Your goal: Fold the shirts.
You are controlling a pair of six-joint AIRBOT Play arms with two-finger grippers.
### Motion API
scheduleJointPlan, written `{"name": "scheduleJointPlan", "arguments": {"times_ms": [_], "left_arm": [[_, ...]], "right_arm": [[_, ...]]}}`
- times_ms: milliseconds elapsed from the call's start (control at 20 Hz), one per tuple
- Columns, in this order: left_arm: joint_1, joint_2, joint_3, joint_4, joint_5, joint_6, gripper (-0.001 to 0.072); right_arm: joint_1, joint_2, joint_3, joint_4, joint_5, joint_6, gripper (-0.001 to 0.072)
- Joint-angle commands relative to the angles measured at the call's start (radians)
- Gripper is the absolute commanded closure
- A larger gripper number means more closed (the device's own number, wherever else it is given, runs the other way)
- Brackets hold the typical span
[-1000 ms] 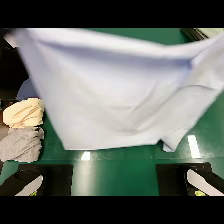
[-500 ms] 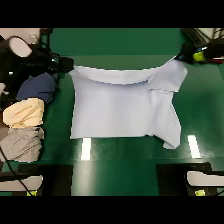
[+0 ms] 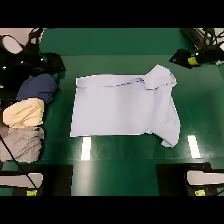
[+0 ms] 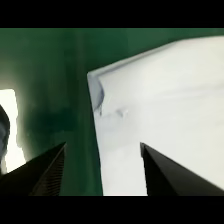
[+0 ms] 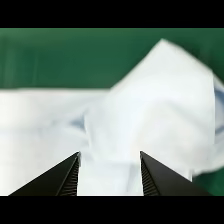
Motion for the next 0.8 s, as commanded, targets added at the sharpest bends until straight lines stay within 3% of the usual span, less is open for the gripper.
{"name": "scheduleJointPlan", "arguments": {"times_ms": [0, 100, 150, 200, 450, 750], "left_arm": [[0.069, 0.064, -0.082, -0.009, -0.215, 0.046, 0.0163], [0.069, 0.163, -0.258, -0.036, -0.182, 0.052, 0.0162], [0.069, 0.213, -0.361, -0.085, -0.152, 0.063, 0.0162], [0.069, 0.267, -0.478, -0.136, -0.115, 0.086, 0.0162], [0.069, 0.377, -0.893, -0.266, -0.048, 0.159, 0.0161], [0.068, 0.376, -1.015, -0.328, 0.005, 0.167, 0.0162]], "right_arm": [[-0.042, 0.105, -0.066, 0.001, 0.185, -0.071, 0.0284], [-0.047, 0.19, -0.169, 0.001, 0.189, -0.071, 0.0325], [-0.046, 0.225, -0.216, 0.002, 0.181, -0.071, 0.0464], [-0.046, 0.26, -0.263, 0.001, 0.172, -0.071, 0.049], [-0.046, 0.38, -0.419, 0.004, 0.161, -0.071, 0.049], [-0.046, 0.457, -0.439, 0.003, 0.156, -0.071, 0.049]]}}
